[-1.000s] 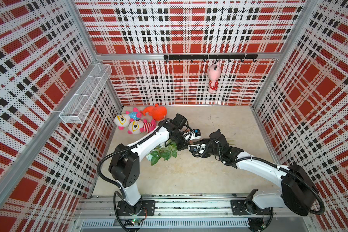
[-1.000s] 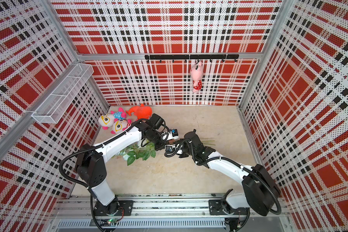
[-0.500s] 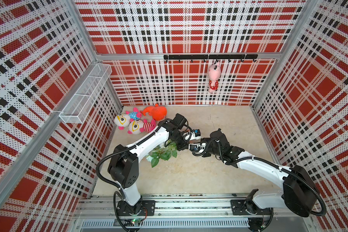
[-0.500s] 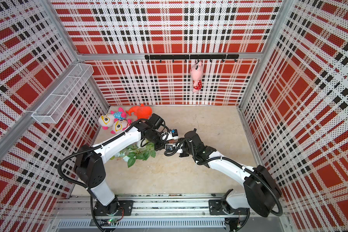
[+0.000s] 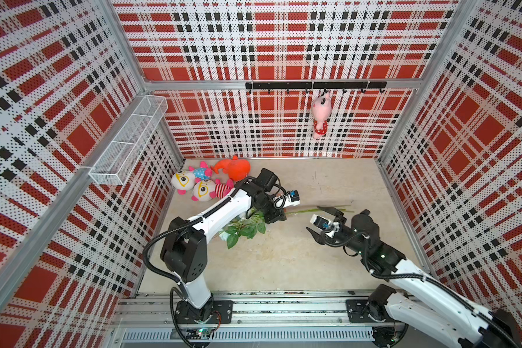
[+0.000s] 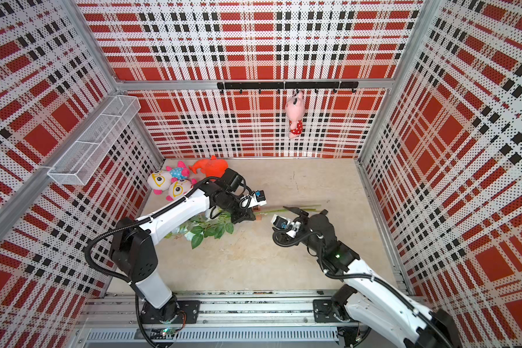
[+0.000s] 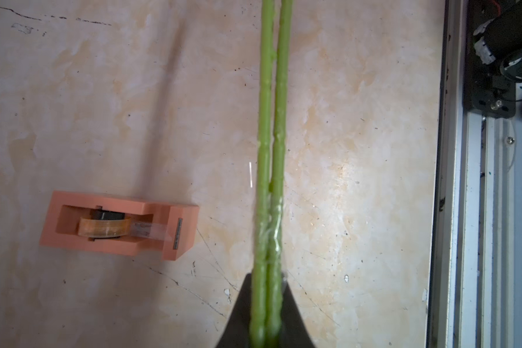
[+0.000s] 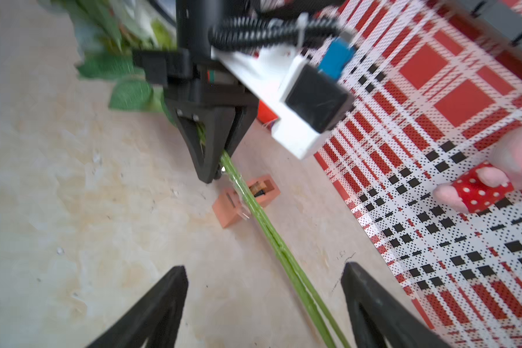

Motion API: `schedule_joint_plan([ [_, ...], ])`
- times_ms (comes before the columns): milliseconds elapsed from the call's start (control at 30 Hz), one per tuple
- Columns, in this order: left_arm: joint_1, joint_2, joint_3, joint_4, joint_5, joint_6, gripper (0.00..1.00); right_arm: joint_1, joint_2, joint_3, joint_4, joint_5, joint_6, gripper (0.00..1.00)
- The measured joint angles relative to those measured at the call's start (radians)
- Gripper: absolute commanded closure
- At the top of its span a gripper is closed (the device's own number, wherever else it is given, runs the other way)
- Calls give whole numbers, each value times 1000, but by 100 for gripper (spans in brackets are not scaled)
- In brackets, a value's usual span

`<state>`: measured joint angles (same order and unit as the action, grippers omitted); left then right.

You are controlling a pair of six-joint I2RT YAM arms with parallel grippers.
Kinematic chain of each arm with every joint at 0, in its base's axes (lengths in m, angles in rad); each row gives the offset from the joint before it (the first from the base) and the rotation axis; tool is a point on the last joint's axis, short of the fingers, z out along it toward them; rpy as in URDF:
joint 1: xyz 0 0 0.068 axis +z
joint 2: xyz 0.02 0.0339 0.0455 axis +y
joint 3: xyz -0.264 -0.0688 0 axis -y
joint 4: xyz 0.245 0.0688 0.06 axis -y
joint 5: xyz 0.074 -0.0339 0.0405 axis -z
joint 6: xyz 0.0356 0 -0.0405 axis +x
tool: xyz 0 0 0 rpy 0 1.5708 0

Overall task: Wrap bouquets with tape
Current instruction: Wrap the tape around the bouquet.

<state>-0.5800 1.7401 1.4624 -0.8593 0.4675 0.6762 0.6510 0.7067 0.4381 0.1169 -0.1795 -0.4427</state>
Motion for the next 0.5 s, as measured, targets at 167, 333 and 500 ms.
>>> schedule_joint_plan([
  [167,16,-1,0,27,10,-23,100,3,-114,-359,469,-98,321,10],
  [333,16,-19,0,61,24,-50,100,8,256,-423,812,-116,465,16],
  [500,12,-31,0,72,28,-71,100,8,686,-339,1205,-105,518,19],
])
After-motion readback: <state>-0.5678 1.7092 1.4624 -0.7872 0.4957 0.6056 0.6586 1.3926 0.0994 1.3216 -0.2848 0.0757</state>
